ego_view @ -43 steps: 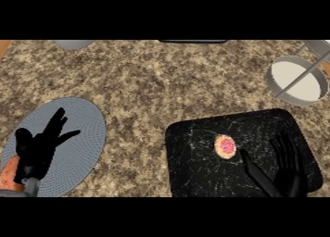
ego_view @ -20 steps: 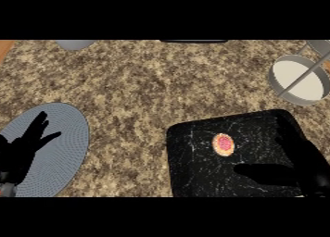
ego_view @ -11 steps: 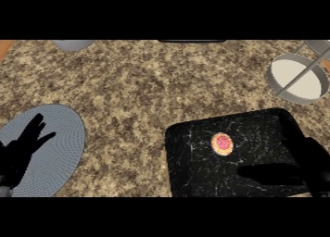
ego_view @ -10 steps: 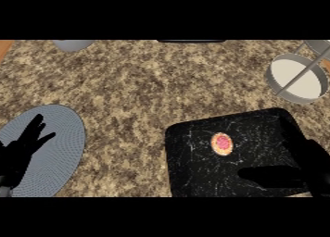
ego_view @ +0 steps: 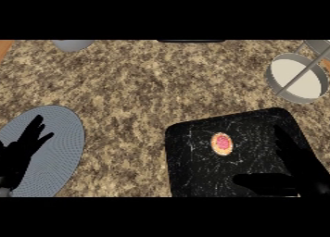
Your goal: Pick the cupcake from the tray and place it in the tiered basket
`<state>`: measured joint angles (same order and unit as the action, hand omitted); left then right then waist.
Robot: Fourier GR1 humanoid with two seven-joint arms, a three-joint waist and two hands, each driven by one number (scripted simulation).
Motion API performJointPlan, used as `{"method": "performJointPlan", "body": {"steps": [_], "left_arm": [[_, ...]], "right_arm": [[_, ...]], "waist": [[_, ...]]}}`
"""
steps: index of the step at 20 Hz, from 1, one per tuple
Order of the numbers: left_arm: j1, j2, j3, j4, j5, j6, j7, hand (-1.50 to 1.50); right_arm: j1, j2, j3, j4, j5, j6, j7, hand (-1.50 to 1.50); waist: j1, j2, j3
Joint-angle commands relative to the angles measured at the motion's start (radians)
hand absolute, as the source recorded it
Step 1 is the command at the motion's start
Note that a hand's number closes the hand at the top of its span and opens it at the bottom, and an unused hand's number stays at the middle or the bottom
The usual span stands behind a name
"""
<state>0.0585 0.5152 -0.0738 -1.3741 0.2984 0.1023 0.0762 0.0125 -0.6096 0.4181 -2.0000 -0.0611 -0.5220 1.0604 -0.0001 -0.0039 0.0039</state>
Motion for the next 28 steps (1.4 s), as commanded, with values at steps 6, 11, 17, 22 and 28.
{"method": "performJointPlan", "body": {"steps": [6, 11, 17, 22, 28], "left_arm": [[-0.009, -0.031, 0.062, 0.036, -0.057, -0.049, 0.021, 0.00], [-0.008, -0.051, 0.081, 0.058, -0.068, -0.081, -0.009, 0.00], [-0.085, -0.074, 0.097, 0.041, -0.098, -0.062, 0.098, 0.00], [-0.021, -0.088, 0.119, 0.035, -0.124, -0.106, 0.047, 0.00], [-0.021, -0.103, 0.145, 0.089, -0.131, -0.147, -0.013, 0.00]], "right_arm": [[0.045, 0.092, -0.056, 0.033, 0.042, 0.069, -0.013, -1.50], [-0.007, 0.183, 0.011, 0.118, 0.120, 0.048, -0.018, -1.50], [-0.053, 0.248, -0.038, 0.260, 0.129, 0.090, -0.109, -1.50], [-0.107, 0.313, -0.069, 0.297, 0.150, 0.111, -0.066, -1.50], [-0.152, 0.397, -0.080, 0.473, 0.164, 0.111, -0.197, -1.50]], "waist": [[-0.002, 0.003, -0.004], [0.002, 0.004, -0.004], [0.000, 0.005, -0.004], [0.004, 0.004, -0.004], [0.006, 0.006, -0.004]]}}
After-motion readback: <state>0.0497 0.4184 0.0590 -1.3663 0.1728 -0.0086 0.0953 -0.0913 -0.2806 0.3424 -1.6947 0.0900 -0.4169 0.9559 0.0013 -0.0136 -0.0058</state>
